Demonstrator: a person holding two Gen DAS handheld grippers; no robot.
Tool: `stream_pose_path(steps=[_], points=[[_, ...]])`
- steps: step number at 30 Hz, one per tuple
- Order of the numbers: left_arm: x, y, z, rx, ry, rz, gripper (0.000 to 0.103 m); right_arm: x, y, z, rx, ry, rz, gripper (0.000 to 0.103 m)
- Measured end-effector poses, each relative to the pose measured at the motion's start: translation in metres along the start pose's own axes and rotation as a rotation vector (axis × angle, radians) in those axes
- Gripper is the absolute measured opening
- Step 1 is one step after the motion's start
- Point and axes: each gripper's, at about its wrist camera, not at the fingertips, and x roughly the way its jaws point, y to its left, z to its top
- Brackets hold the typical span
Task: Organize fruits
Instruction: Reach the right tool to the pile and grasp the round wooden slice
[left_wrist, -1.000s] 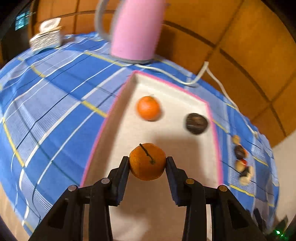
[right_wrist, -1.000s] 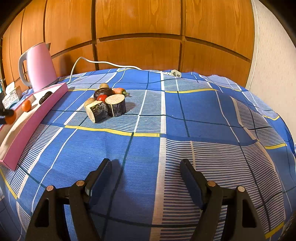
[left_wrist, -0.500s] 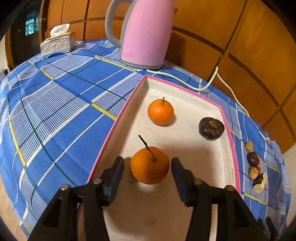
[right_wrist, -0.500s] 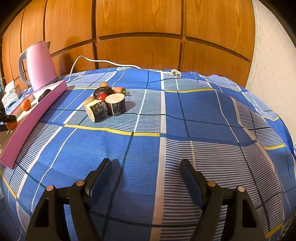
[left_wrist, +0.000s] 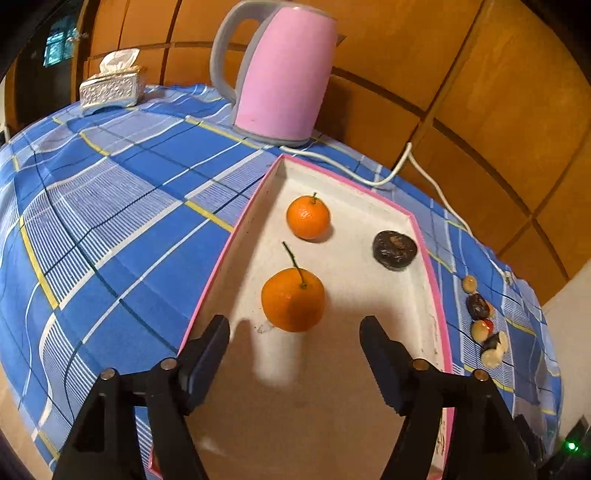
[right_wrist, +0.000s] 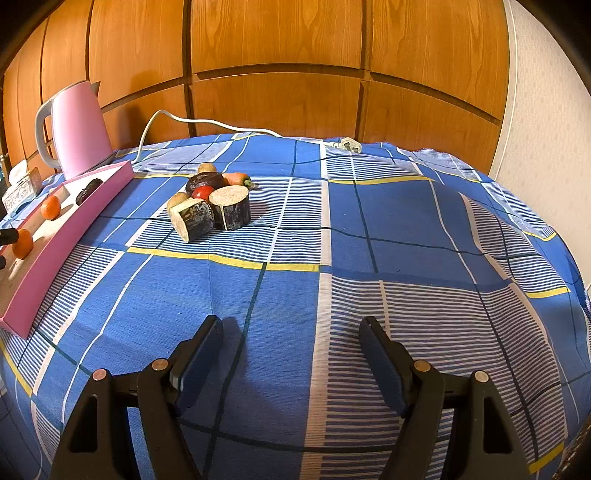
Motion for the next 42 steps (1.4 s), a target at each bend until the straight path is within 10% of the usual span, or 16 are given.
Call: stream_pose_path(steps=[21, 28, 42], points=[[-0.051, 0.015, -0.024, 0.056, -0.054, -0.026, 0.082, 0.007, 0.003, 0.018, 0.037, 0.133, -0.023, 0.077], [-0.056, 0.027, -0.021, 0.020, -0.058, 0.004, 0.084, 0.016, 0.001, 0.033, 0.082, 0.179, -0.026, 0.062], [-0.059, 0.029, -0.023, 0.019, -0.071, 0.014, 0.085, 0.036, 0.022, 0.102, 0.214, 0.135, 0.131, 0.057]])
